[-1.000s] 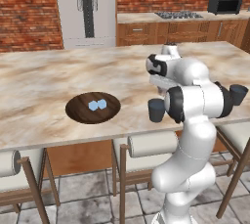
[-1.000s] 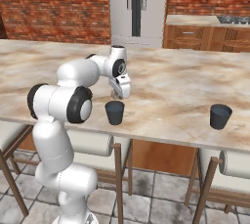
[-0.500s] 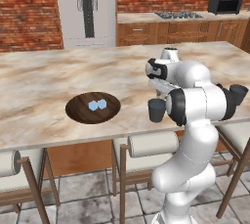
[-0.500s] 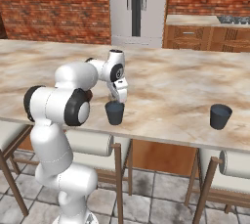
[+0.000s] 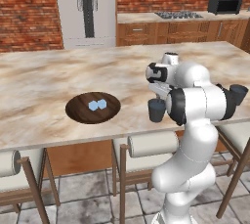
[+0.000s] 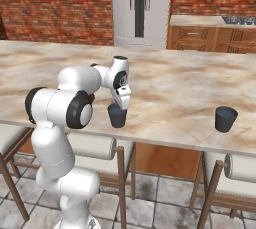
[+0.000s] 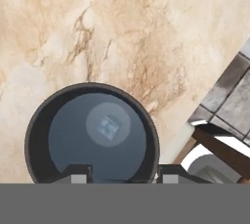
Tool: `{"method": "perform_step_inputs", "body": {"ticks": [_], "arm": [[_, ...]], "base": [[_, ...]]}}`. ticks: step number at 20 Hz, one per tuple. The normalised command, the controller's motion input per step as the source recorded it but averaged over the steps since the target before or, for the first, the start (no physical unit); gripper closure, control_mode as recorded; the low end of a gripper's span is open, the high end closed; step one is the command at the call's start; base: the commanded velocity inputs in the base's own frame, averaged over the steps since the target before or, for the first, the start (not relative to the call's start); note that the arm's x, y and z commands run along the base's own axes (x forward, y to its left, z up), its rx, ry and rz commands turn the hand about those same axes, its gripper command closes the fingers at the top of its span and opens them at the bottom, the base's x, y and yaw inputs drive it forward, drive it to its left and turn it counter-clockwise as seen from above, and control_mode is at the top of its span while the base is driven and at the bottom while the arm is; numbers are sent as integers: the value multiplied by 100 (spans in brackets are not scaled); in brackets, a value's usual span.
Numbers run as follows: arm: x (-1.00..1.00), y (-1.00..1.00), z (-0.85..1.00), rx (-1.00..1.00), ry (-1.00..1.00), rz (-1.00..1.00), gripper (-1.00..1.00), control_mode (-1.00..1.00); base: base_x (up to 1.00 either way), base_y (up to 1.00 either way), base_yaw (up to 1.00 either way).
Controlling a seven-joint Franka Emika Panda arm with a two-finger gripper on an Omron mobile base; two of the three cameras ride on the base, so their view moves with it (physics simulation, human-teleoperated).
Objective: There are four ice cubes in the ice bowl. Place two ice cubes in each glass of water.
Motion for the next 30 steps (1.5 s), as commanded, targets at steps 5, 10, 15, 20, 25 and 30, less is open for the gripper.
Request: {"method": "perform_step_inputs", "body": {"ticks": [5, 10, 15, 20, 25, 30], "arm": [[0, 7, -12, 1, 0, 0, 100, -100], [0, 14, -9, 1, 0, 0, 100, -100], [0, 6, -15, 2, 0, 0, 100, -100], [0, 0, -2, 1, 0, 0, 100, -100], [0, 0, 0, 0, 0, 0, -100, -100], [0, -1, 0, 0, 0, 0, -100, -100]], "base": [[0, 0, 0], [0, 0, 0], [0, 0, 0], [0, 0, 0], [0, 0, 0], [0, 0, 0]]}}
